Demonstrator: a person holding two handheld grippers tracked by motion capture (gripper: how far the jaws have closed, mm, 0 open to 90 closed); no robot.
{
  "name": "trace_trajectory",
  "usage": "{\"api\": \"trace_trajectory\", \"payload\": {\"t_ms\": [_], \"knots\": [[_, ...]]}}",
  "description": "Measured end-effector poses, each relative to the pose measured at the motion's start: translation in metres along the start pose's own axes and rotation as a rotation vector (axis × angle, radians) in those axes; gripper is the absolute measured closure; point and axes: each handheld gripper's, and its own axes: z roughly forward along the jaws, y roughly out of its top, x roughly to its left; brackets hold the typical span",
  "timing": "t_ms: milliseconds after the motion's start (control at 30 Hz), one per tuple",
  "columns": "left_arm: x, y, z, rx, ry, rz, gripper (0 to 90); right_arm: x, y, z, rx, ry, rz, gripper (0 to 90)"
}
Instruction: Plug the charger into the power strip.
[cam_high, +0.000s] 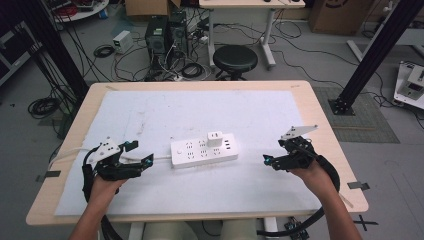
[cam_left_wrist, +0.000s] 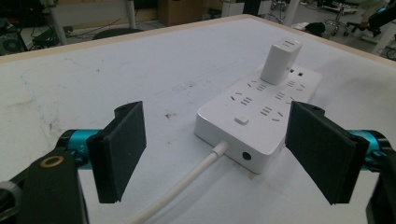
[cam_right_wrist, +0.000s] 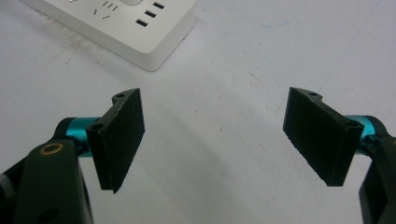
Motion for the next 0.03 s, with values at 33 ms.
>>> {"api": "trace_trajectory", "payload": {"t_ms": [33], "knots": [[0.0001,-0.0002,-0.0002,0.0,0.0,0.0,20.5,-0.0005,-0.0009,-0.0015,-0.006,-0.003,0.007,21.2]]}}
